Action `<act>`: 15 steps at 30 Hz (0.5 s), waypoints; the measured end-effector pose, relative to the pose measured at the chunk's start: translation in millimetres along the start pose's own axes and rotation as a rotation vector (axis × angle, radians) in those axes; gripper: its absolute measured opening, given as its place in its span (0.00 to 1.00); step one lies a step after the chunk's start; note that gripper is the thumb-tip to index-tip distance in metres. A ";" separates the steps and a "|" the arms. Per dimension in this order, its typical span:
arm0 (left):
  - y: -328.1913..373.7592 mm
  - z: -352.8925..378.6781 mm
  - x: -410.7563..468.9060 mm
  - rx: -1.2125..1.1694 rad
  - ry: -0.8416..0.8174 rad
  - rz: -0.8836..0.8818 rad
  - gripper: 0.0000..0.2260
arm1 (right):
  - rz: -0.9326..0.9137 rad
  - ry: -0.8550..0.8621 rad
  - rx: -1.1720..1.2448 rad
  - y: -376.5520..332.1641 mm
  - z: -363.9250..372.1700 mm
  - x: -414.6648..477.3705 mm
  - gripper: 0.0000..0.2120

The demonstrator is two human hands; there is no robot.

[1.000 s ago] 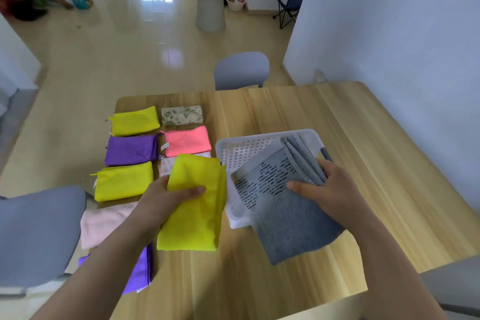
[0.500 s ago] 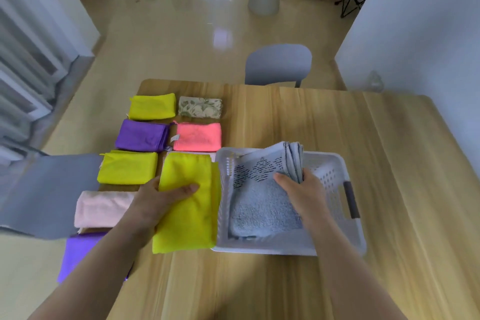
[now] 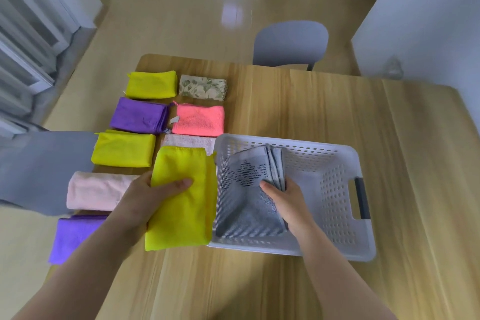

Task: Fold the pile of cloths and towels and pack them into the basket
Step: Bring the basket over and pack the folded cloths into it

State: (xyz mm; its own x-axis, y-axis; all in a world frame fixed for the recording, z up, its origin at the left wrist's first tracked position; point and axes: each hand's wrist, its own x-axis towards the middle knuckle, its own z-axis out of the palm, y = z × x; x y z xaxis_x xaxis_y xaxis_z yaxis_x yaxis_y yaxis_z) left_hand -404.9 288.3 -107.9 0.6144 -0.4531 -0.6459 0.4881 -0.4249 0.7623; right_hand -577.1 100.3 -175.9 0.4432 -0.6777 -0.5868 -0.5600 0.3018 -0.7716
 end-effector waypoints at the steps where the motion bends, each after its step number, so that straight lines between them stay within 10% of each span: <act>1: -1.0 -0.8 1.1 -0.003 -0.002 -0.002 0.47 | 0.049 0.005 -0.057 6.6 -0.5 6.5 0.11; 15: -5.4 6.4 7.0 -0.007 -0.021 -0.031 0.47 | 0.360 -0.033 -0.185 33.6 -5.0 42.1 0.18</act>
State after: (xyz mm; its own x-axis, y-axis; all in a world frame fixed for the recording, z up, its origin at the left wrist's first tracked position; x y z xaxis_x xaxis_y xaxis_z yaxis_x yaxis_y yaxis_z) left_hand -407.2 282.4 -116.8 0.5856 -0.4562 -0.6701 0.5112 -0.4338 0.7420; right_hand -580.7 78.5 -225.4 0.2159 -0.5281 -0.8213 -0.7985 0.3885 -0.4598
